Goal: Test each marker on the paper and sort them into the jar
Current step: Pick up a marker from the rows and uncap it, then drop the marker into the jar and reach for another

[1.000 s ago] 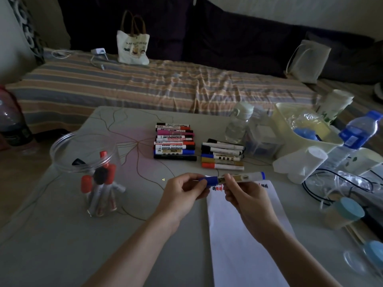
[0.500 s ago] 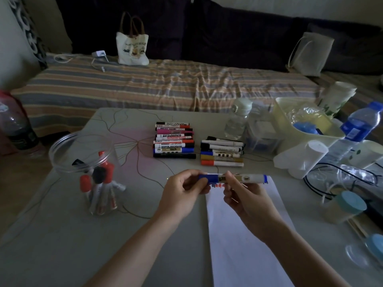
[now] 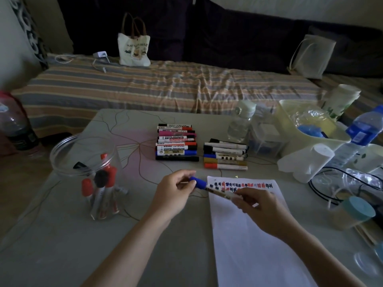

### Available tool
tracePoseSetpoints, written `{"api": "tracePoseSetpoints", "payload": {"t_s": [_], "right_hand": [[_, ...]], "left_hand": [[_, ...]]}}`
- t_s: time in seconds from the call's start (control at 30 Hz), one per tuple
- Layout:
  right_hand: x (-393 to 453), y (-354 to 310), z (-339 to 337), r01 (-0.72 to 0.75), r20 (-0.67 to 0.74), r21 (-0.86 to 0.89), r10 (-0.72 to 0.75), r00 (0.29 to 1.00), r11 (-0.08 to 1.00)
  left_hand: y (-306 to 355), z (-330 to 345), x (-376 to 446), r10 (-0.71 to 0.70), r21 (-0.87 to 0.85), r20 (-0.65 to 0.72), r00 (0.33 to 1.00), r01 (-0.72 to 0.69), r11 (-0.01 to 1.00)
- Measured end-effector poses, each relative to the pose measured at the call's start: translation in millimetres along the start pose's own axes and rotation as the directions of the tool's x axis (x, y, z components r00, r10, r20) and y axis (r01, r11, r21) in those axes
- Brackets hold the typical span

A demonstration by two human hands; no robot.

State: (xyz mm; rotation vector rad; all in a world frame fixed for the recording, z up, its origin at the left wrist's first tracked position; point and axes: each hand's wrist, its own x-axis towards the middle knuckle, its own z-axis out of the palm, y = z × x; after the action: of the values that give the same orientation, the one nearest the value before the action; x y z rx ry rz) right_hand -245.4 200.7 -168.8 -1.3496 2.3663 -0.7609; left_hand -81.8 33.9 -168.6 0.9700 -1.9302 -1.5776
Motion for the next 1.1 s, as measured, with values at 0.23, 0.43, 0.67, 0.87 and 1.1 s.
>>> {"api": "tracePoseSetpoints", "payload": {"t_s": [0.23,0.43,0.67,0.87,1.1], "right_hand": [[65.7,20.6,-3.6,-0.115,-0.348,-0.249,0.022,0.937,0.962],[91.1,18.3,10.5,-0.227,-0.326,-0.419,0.088,0.941,0.879],[133.3,-66.2,64.3,0.144,-0.111,-0.490,-0.226,0.968,0.860],[151.4,-86.7,97.4,0.130,-0.086,-0.579,-0.218,0.972,0.805],[145.7,-92.9,98.9,0.139,-0.096,-0.569,-0.234,0.968,0.810]], "left_hand": [[-32.6,-16.0,5.6,0.171,0.738,0.013,0.985,-0.125,0.663],[-41.0,-29.6,7.6,0.151,0.820,0.005,0.988,-0.090,0.566],[-39.4,-35.5,10.6,0.132,0.850,0.017,0.991,-0.084,0.520],[-41.8,-36.0,10.2,0.162,0.859,0.018,0.987,-0.098,0.503],[-41.4,-36.9,11.7,0.139,0.847,0.022,0.990,-0.092,0.524]]}}
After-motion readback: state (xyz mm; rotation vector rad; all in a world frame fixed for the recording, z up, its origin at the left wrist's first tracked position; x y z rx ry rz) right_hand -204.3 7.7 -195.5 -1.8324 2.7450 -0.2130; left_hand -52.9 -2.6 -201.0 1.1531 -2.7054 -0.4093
